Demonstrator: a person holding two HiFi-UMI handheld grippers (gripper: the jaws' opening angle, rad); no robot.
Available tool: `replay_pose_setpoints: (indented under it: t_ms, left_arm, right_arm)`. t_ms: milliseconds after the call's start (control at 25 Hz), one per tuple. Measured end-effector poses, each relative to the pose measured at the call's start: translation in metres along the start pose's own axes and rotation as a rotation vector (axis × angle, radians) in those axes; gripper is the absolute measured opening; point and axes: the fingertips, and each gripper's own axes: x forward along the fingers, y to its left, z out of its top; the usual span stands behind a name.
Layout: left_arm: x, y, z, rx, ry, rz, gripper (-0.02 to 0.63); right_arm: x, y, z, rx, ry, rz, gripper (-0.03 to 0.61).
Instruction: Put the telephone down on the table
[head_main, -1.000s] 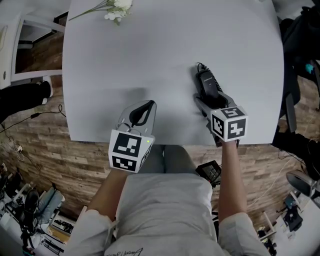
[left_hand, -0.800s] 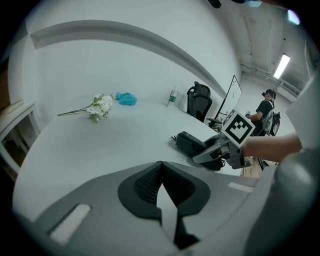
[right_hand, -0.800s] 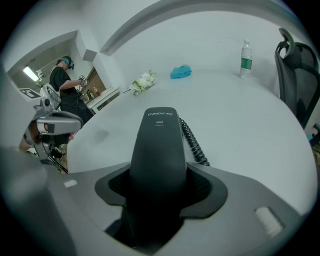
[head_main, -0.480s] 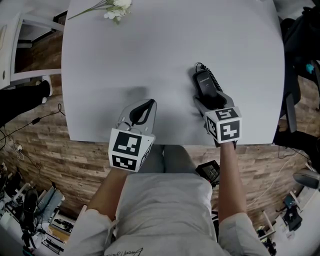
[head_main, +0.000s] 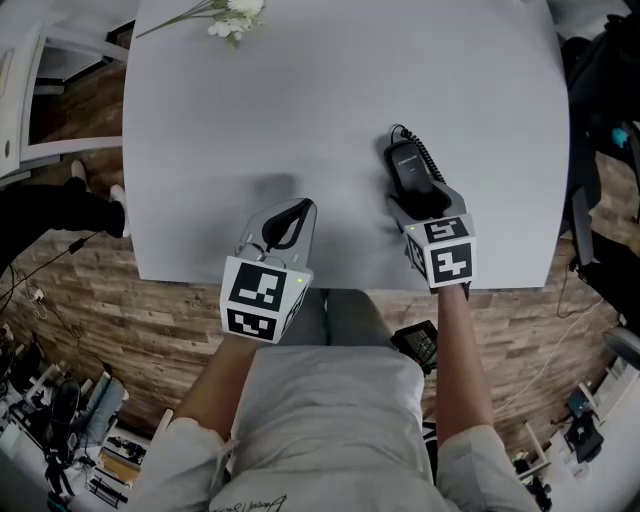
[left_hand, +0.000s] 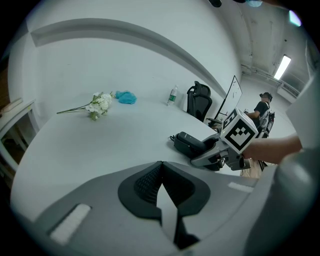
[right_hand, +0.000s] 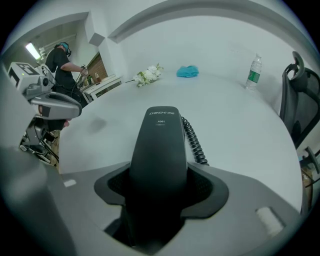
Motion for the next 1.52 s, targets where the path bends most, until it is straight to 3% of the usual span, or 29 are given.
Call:
replay_pose_setpoints:
  t_ms: [880,1080,1520]
  left_arm:
    - [-0.0041,0.0043,-0.0052,-0.006,0.007,0.014,0.017]
    - [-0.0054,0.0053,-0.0043,-0.005,0.004,0.015,0.017]
    - [-0.0094,0.0008,0.0011,0.011,-0.003,0.013,0.017]
  right_arm:
    - [0.0021,0.0009,0.0018,-0.034,-0.005,-0.023,0.302]
    - [0.0026,-0.0002,0.0018,-0.054,0.008,-0.022,0.354]
    - [-0.0072,0.0018,0.0045,-0.044,-0.006,-0.006,0.357]
